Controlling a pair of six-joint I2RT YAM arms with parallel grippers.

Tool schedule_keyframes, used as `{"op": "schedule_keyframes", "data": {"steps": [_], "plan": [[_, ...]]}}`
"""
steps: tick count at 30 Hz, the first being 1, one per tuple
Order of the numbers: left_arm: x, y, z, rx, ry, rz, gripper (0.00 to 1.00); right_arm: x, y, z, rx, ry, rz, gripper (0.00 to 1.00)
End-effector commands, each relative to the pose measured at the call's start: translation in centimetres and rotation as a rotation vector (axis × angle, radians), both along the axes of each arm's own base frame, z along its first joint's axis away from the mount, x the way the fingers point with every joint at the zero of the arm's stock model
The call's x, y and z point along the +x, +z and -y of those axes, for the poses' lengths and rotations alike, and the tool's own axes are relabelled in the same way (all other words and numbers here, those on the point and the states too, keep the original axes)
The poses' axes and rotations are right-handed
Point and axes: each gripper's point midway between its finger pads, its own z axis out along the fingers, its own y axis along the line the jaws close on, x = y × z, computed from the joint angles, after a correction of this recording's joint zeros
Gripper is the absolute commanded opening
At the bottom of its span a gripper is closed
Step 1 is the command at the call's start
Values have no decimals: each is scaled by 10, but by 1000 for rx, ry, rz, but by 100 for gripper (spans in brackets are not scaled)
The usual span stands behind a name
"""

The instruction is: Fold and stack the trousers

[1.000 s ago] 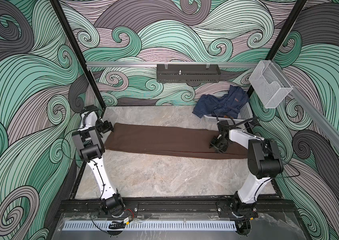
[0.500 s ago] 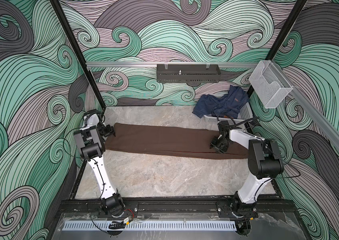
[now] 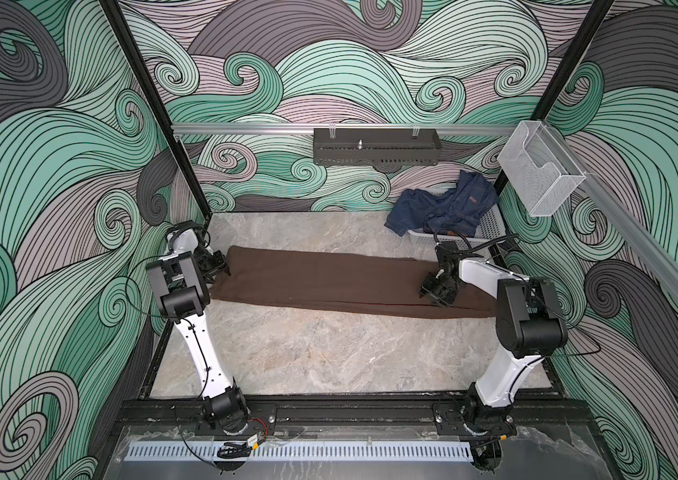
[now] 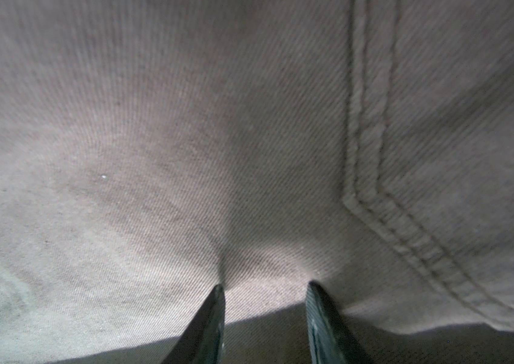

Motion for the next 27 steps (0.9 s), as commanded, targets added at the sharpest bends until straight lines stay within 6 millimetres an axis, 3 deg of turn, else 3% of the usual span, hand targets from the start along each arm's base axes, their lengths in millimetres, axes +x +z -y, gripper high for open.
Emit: {"op": "schedule_keyframes", "data": {"steps": [1,14,22,27], "plan": [[-12,-19,29,-77,-43,-67,56,-6,5,4,-7,-8,-14,45],[-11,-20,29,-61,-43,-69,32,-4,11,1,6,-16,1,45],[-8,-16,34,-77,-40,-51,1,1,28,-3,21,-13,37,45],[-7,-2,34,-64,-30,-14,0,10,47,-13,74,-2,104,46]]}}
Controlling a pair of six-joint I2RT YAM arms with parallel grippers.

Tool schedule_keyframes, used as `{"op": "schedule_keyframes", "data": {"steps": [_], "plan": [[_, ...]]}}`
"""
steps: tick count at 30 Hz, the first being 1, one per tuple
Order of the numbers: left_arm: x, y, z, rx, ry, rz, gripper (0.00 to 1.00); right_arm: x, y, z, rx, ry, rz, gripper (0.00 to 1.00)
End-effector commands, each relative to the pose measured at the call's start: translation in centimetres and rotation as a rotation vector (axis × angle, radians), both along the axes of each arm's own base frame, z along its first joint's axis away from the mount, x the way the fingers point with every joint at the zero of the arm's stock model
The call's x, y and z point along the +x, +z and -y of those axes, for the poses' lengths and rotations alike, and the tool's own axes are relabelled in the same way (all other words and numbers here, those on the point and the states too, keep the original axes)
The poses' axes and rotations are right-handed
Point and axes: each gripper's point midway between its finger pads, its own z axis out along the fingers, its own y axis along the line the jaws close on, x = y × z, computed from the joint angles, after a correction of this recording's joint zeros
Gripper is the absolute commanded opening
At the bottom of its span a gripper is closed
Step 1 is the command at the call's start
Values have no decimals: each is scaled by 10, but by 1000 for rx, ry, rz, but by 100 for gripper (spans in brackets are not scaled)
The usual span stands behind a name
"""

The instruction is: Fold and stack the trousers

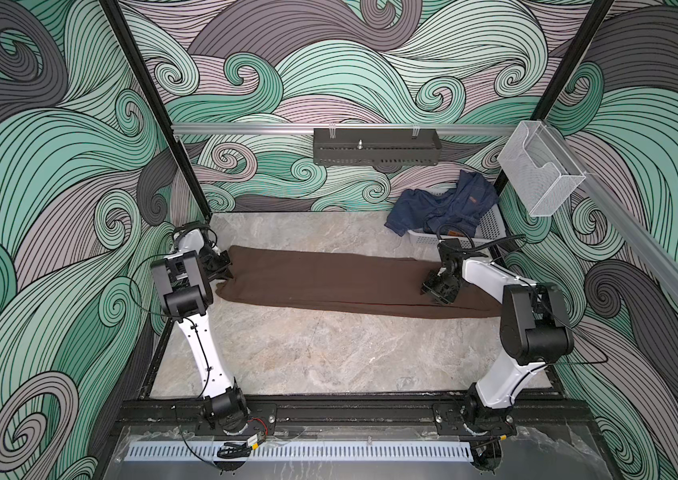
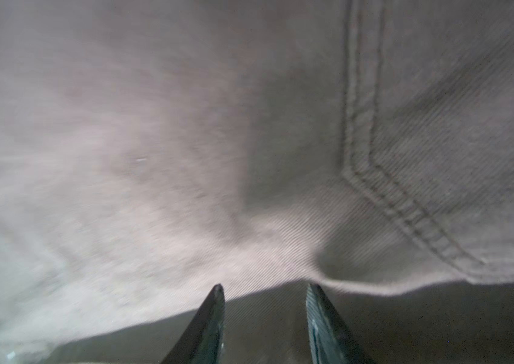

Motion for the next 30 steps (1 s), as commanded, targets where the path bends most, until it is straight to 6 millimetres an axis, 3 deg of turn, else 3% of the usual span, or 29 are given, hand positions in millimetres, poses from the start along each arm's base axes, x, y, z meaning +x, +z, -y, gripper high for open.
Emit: {"op": "schedule_keyframes", "data": {"steps": [1,9,15,27,30], "plan": [[-9,3,11,-8,1,-19,0,10,27,-9,50,6,73,47],[-24,32,-1,69,50,26,0,18,67,-28,131,67,200,56],[-41,43,-21,141,111,38,0,16,87,-25,104,78,269,58],[-55,70,-82,384,228,27,0,9,79,-18,59,89,257,59],[-51,72,-85,393,230,32,0,8,70,-14,35,77,229,59]]}}
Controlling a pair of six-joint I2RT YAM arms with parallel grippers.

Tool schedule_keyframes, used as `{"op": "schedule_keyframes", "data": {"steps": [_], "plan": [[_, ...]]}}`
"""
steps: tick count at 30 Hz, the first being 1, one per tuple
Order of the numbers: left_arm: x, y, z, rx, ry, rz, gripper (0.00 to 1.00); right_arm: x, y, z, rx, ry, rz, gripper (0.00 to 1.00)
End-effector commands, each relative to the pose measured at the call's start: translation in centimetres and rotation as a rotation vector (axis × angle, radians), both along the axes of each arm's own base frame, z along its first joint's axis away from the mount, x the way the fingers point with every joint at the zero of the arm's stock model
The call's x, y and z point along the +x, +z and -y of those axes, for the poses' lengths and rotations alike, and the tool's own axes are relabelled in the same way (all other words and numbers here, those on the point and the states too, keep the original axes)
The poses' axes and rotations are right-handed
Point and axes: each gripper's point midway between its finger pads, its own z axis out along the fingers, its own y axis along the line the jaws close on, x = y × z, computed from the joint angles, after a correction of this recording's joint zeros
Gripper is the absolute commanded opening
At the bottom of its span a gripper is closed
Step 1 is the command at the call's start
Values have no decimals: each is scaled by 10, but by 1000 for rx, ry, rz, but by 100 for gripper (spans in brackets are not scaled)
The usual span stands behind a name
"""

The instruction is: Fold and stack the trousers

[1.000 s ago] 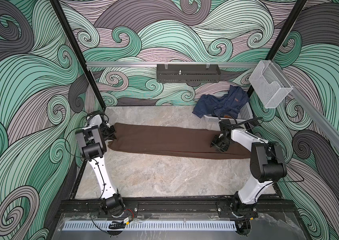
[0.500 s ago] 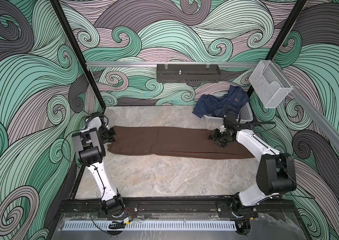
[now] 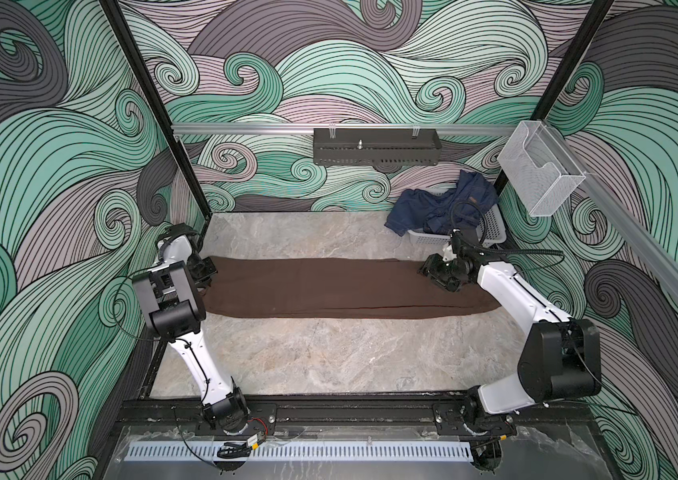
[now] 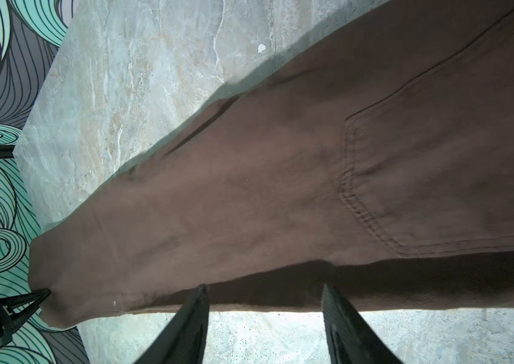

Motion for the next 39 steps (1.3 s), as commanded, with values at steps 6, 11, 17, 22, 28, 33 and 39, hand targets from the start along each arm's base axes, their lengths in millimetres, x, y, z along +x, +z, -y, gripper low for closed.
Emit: {"op": "schedule_keyframes", "data": {"steps": [6,11,17,22,28,33,39], "plan": [[13,25,-24,95,38,61,0,-7,-30,12,-84,-19,-99,59],[20,27,-31,117,28,69,0,-6,-43,13,-89,-21,-127,59],[17,38,-52,230,50,49,0,-5,-54,19,-115,-29,-152,59],[14,51,-62,286,62,49,0,-7,-61,26,-134,-35,-171,59],[22,57,-44,197,21,111,0,-3,-70,25,-99,-12,-172,60],[33,80,-7,93,-65,240,0,-3,-82,23,-67,4,-201,59],[37,112,53,5,-156,409,0,-9,-89,24,-60,-9,-212,59]]}}
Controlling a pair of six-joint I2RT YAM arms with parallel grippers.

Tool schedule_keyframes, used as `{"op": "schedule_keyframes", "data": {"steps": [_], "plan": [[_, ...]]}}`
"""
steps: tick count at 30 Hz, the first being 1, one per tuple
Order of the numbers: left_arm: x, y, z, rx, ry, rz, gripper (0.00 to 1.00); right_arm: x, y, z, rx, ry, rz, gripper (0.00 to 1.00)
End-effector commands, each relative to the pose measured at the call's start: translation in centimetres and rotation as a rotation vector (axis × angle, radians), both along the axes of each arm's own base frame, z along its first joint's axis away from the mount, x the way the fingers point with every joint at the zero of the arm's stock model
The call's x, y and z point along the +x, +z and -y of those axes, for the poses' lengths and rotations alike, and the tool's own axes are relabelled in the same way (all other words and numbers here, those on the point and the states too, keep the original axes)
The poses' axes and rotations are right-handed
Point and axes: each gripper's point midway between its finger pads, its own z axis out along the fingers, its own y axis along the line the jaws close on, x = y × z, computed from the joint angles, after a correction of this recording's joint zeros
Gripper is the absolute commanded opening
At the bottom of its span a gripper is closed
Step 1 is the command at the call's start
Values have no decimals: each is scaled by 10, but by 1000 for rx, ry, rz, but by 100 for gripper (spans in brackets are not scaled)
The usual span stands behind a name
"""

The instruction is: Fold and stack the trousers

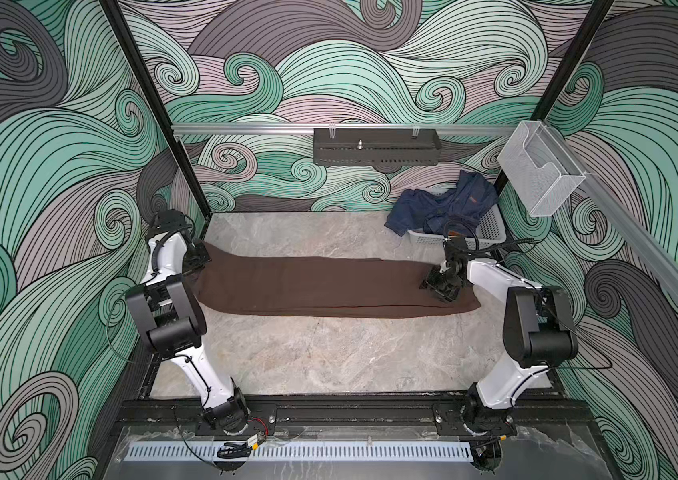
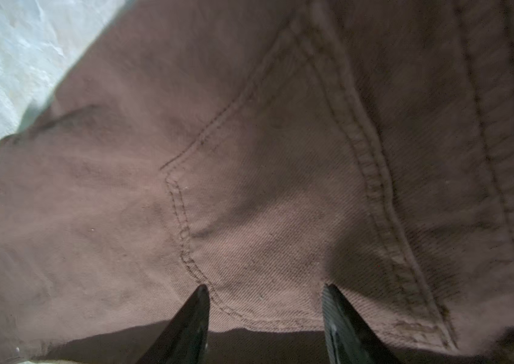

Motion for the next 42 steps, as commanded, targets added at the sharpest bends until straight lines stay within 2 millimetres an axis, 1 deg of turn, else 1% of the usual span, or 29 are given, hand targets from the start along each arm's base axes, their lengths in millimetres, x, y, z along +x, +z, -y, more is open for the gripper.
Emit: {"op": "schedule_keyframes", "data": {"steps": [1,3,6,8,11,14,18,21,27,30,33,37,42], "plan": [[14,34,46,-67,-104,153,0,-4,-3,-1,13,3,-5,59],[10,39,70,-82,-131,154,0,-6,-4,0,12,0,-6,59],[3,44,109,-163,-165,133,0,-6,-2,1,12,-6,-2,59],[-4,44,133,-228,-156,94,0,-5,-2,1,15,-13,0,59],[-7,46,171,-293,-178,101,0,-4,-1,0,28,-19,5,59],[-5,50,206,-372,-174,149,0,-4,-1,-2,44,-24,12,59],[-4,45,249,-426,-183,162,0,-7,1,-4,52,-24,16,59],[-2,36,279,-437,-203,144,0,-8,5,-4,58,-22,25,59],[10,30,336,-429,-265,148,0,-9,10,-4,62,-23,38,59],[14,25,358,-421,-280,144,0,-9,9,-1,59,-27,35,59],[19,20,371,-430,-272,153,0,-9,7,2,60,-34,28,59],[25,13,384,-433,-262,162,0,-9,5,4,61,-38,24,59],[27,-2,398,-427,-271,133,0,-10,3,6,62,-41,20,59]]}}
